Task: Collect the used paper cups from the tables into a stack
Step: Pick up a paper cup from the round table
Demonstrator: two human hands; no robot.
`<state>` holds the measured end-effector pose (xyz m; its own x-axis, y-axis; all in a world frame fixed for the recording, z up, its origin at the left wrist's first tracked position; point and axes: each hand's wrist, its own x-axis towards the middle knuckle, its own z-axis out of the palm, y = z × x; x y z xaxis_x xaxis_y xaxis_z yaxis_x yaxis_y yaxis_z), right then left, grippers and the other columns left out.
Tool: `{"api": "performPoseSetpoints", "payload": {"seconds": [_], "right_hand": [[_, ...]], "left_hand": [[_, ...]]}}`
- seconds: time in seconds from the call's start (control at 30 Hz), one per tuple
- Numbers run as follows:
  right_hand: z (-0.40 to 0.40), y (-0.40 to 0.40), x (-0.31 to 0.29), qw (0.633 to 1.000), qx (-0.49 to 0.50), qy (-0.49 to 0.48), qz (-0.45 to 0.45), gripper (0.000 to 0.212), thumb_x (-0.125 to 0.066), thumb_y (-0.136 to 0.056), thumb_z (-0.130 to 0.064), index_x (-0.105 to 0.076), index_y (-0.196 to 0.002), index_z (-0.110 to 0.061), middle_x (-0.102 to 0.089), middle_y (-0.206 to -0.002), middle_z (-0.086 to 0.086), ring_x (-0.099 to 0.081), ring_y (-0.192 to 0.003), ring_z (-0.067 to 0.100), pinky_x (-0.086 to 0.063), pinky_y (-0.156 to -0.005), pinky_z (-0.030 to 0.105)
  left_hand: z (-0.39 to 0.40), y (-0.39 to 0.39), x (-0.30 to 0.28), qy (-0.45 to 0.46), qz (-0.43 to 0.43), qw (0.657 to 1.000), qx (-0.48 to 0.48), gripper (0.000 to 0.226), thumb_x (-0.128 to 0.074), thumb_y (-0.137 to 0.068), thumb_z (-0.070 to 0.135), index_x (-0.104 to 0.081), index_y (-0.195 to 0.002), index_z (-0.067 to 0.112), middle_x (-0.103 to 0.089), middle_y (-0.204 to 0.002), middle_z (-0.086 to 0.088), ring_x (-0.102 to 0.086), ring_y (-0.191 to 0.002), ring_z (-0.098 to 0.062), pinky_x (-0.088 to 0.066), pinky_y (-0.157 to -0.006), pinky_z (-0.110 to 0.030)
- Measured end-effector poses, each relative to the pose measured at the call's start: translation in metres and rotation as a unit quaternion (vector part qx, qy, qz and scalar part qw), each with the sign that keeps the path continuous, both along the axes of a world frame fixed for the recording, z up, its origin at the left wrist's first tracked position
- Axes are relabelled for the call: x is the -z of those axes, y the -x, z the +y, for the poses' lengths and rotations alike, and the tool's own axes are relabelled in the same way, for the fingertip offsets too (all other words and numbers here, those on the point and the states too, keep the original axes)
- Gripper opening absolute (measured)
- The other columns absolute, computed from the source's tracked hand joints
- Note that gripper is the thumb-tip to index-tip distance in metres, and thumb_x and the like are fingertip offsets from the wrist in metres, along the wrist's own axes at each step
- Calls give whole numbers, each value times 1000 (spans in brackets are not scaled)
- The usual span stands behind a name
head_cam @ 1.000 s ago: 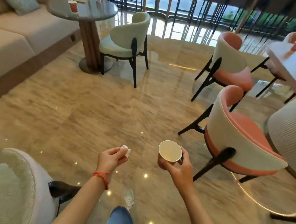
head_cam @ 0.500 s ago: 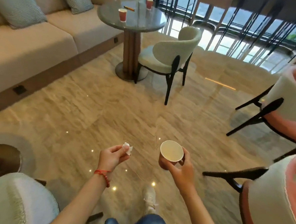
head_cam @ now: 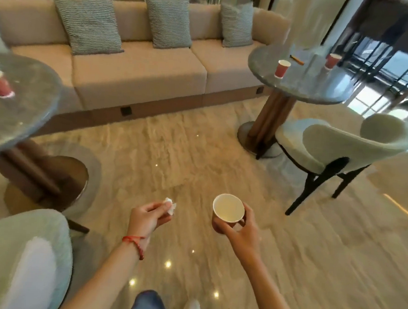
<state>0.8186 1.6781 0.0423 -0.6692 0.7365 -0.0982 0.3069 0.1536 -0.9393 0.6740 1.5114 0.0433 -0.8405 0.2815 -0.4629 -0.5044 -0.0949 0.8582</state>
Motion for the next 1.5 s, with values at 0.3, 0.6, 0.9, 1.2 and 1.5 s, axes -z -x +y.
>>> {"api": "performPoseSetpoints", "payload": {"seconds": [0.3, 0.6, 0.9, 1.2, 1.5], "right_hand": [[26, 129, 1, 991, -127, 34, 4, 55, -85, -65, -20, -48, -99, -44, -59, -101, -20, -52, -89, -21, -42, -66, 1], [55, 303, 3, 984, -173, 49, 18, 57, -85, -65, -23, -48, -101, -45, -58, -105, -21, -51, -93, -20, -43, -66, 0], [88, 458, -14, 979, -201, 26, 14, 60, -85, -63, -27, -46, -104, -48, -56, -107, -22, -52, -98, -15, -45, -71, 3], [146, 605, 0, 959, -283, 27, 11, 60, -85, -65, -25, -47, -105, -46, -57, -106, -19, -50, -94, -20, -42, -70, -1], [162, 731, 3, 923, -384, 22, -9, 59, -85, -64, -30, -45, -104, -48, -54, -109, -21, -53, -99, -9, -44, -66, 5]], "left_hand": [[-6, 84, 0, 6, -14, 990, -141, 7, -70, -77, 4, -72, -70, 6, -72, -65, -6, -68, -60, -9, -53, -52, -17], [17, 242, 11, 3, -10, 985, -171, 8, -69, -79, 6, -69, -73, 1, -74, -69, -4, -70, -69, -9, -55, -58, -17], [46, 390, -9, 6, 2, 981, -192, 16, -71, -77, 6, -71, -62, 5, -74, -71, -7, -71, -75, -13, -56, -58, -19], [95, 496, 1, 14, -11, 959, -282, 9, -69, -78, 2, -69, -78, -7, -70, -76, -12, -69, -76, -16, -58, -64, -23], [108, 568, 0, 18, -29, 913, -407, 8, -70, -77, 2, -71, -69, 1, -72, -72, -8, -69, -68, -11, -57, -59, -19]]}}
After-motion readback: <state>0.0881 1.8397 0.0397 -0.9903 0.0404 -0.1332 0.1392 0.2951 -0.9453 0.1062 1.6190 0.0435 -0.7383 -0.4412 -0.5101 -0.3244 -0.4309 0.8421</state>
